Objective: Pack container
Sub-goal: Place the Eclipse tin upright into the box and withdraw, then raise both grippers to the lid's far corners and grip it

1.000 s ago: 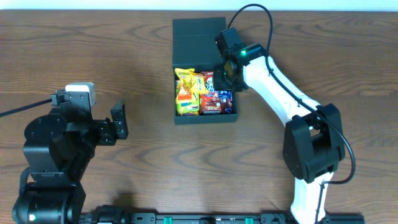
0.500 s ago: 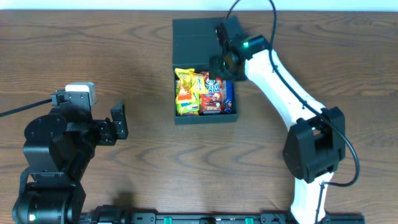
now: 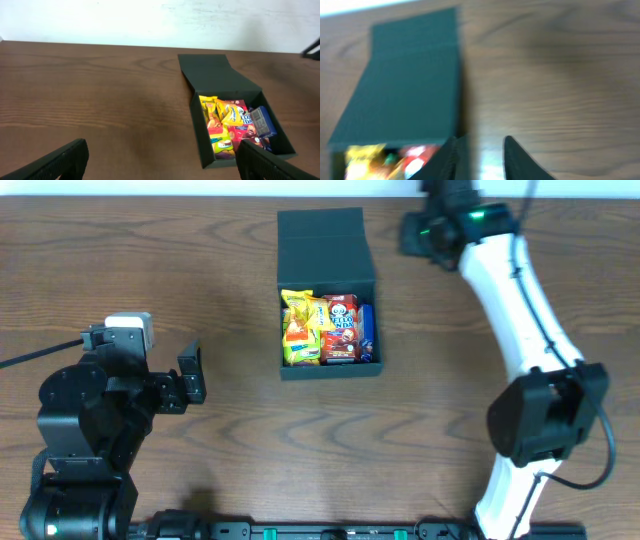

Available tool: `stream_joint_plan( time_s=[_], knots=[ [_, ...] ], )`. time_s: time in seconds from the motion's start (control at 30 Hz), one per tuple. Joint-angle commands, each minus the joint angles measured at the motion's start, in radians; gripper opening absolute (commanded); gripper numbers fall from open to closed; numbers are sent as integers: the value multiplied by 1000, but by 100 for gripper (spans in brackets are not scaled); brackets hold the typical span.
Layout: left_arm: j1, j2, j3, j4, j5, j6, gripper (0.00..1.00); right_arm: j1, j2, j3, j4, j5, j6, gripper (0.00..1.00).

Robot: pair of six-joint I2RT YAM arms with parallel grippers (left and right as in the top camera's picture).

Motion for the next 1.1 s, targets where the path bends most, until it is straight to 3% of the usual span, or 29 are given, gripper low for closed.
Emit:
stream_joint_plan(
  time_s=[0.0,0.07,0.13,0.63,1.07],
  knots=[
    [5,2,14,0,-3,17,95,-84,5,11,11,2,-9,24],
    [5,2,14,0,-3,17,95,-124,11,8,18,-14,-9,16],
    [5,2,14,0,-3,17,95,-144,17,8,23,-13,-17,1],
    [5,2,14,31,-26,18,95,-150,177,7,74,-229,-67,1],
    [5,13,14,282,-111,18,95,-144,183,7,55,-301,-58,1]
  ],
)
